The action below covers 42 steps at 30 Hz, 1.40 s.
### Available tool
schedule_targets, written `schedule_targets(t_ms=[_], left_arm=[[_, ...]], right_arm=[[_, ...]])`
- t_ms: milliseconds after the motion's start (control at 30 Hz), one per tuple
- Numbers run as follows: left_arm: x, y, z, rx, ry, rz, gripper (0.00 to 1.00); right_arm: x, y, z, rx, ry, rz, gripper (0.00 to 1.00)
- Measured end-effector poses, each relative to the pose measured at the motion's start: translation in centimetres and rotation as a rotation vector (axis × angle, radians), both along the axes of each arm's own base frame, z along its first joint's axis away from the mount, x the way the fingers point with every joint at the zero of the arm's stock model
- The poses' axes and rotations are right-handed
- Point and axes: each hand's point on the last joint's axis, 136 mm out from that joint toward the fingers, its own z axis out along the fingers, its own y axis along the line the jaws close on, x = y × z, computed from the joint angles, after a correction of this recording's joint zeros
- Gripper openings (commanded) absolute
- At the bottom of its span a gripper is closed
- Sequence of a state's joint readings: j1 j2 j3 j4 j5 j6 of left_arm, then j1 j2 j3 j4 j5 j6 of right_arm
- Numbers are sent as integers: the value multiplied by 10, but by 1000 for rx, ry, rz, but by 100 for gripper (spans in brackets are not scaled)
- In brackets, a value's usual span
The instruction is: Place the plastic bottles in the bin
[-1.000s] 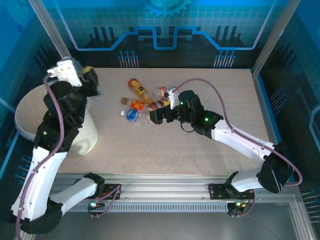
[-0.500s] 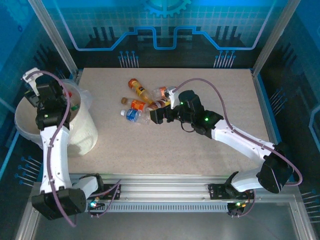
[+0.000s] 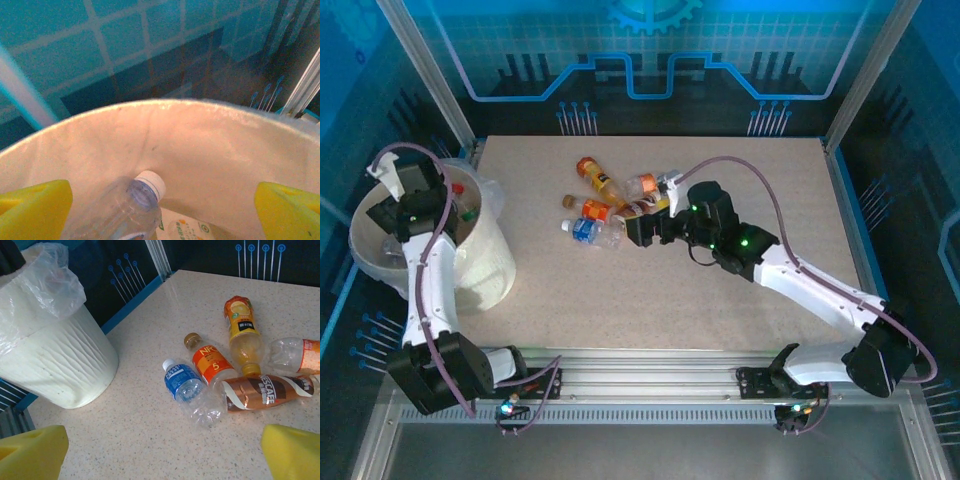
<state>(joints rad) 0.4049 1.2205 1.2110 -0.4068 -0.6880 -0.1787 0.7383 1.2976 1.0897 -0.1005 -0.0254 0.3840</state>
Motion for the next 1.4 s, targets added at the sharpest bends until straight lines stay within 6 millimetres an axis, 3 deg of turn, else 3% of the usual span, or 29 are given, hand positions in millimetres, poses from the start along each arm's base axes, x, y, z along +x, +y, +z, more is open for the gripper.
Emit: schedule_targets(t_ms=[233,433,533,767,900,1067,1200,1400], left_arm=[[-9,-19,47,-38,-154,-61,99],[-9,-58,82,-100,-299,-207,99],[5,-95,90,-150,-339,-343,99],[38,-207,84,-282,-328,-700,99],[53,-269,68,-340,-265,-857,99],[70,-331,26,-418,-154,-960,99],[86,-354,-19,-476,-55,-949,99],[112,-363,-98,-537,116,-858,99]], right_arm=[[1,-7,-7,-16,6,-33,100],[4,-16,-9,-15,5,-85,100],[6,-24,-9,-4,0,-128,100],[13,-52,-23,23,18,-260,100],[13,-67,-31,25,30,-319,100],[10,-85,-37,21,39,-373,100],[11,-95,-41,18,51,-411,100],[13,-102,-39,31,53,-445,100]])
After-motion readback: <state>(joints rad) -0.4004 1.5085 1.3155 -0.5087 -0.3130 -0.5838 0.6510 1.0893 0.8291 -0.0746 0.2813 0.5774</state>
